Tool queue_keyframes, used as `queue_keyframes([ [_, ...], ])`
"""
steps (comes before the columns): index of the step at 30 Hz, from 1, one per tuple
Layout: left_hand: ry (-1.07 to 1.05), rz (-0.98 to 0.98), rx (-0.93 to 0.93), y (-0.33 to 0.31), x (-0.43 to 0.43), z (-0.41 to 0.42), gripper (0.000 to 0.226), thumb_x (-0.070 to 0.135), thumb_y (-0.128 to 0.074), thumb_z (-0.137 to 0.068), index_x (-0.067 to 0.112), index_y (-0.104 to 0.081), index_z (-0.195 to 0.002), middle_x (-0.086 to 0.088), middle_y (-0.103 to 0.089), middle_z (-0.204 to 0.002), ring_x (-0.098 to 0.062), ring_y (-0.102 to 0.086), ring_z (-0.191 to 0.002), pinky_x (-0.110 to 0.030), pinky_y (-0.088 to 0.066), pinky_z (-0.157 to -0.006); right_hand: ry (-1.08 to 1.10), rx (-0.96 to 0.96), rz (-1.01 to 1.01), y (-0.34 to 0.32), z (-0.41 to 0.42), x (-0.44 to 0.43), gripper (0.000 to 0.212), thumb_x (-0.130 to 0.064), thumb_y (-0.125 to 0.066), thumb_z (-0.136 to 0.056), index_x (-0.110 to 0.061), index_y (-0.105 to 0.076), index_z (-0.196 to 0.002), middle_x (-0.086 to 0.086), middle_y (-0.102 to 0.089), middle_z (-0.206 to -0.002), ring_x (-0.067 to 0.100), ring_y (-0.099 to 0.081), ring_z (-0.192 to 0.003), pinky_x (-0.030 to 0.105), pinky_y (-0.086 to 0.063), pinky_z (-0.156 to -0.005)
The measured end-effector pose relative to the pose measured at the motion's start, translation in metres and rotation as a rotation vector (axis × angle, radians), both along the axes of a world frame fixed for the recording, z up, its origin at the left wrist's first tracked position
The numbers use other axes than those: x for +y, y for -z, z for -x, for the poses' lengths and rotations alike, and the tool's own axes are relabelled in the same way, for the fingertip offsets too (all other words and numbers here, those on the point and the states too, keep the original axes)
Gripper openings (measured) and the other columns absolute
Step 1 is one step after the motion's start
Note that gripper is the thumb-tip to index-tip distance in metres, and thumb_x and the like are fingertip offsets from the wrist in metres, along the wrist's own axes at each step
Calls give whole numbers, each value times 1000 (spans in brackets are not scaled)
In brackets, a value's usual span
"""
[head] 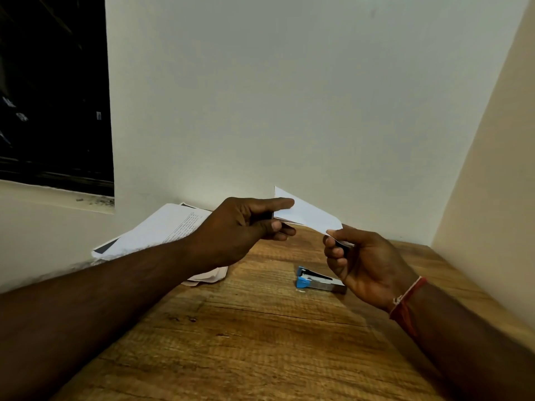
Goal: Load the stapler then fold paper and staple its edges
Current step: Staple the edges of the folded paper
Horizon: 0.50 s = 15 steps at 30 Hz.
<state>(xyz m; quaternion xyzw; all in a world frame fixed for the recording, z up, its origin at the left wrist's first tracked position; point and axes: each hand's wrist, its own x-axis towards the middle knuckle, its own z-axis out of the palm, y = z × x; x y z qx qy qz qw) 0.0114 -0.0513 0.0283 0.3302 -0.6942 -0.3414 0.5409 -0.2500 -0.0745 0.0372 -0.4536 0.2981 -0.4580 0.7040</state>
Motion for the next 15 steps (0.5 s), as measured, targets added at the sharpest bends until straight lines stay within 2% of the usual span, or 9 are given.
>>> queue_keyframes([
  [3, -38, -52, 36, -2, 3, 1, 43, -12, -65, -106, 8, -74, -143, -10, -89, -105, -18, -87, -103, -20, -64, -93, 17, 77, 90, 3, -1, 1, 29, -2, -59, -98, -3, -65, -126, 8, -59, -75, 14, -49, -57, 22, -43, -45],
  [5, -78, -67, 28, -3, 3, -1, 38, -10, -72, -102, 9, -81, -134, -12, -89, -101, -23, -87, -101, -21, -65, -92, 40, 148, 167, 4, -2, 2, 37, -1, -57, -100, -5, -65, -137, 10, -58, -75, 16, -48, -58, 24, -42, -46],
  [7, -119, -72, 13, -4, 3, -3, 29, -4, -79, -99, 8, -85, -125, -13, -89, -103, -28, -87, -101, -23, -66, -92, 50, 182, 217, 5, -4, 4, 39, 0, -57, -101, -4, -62, -140, 12, -59, -76, 18, -49, -58, 25, -43, -47],
  [10, -162, -75, 7, -5, 3, -4, 21, 8, -86, -97, 9, -88, -118, -8, -89, -104, -25, -88, -98, -24, -68, -91, 66, 189, 254, 6, -4, 6, 39, 0, -58, -103, -3, -59, -142, 14, -61, -76, 20, -52, -60, 28, -46, -49],
  [12, -168, -76, 11, -4, 3, -4, 21, 11, -88, -96, 8, -88, -116, -8, -89, -105, -26, -88, -98, -31, -69, -94, 73, 192, 284, 7, -6, 8, 39, -3, -60, -104, -4, -58, -143, 15, -63, -77, 22, -55, -61, 30, -48, -51],
  [14, -166, -89, 47, -5, 0, -4, 19, 13, -87, -96, 6, -88, -114, -9, -89, -108, -30, -87, -99, -40, -69, -99, 120, 168, 328, 7, -10, 10, 49, -12, -70, -100, -12, -55, -147, 17, -68, -81, 26, -61, -65, 34, -55, -55],
  [15, -171, -101, 76, -4, -1, -4, 19, 14, -87, -97, 5, -88, -113, -10, -88, -109, -32, -87, -99, -44, -69, -101, 165, 159, 353, 8, -11, 10, 63, -17, -76, -94, -24, -52, -151, 18, -73, -85, 29, -66, -68, 36, -59, -59],
])
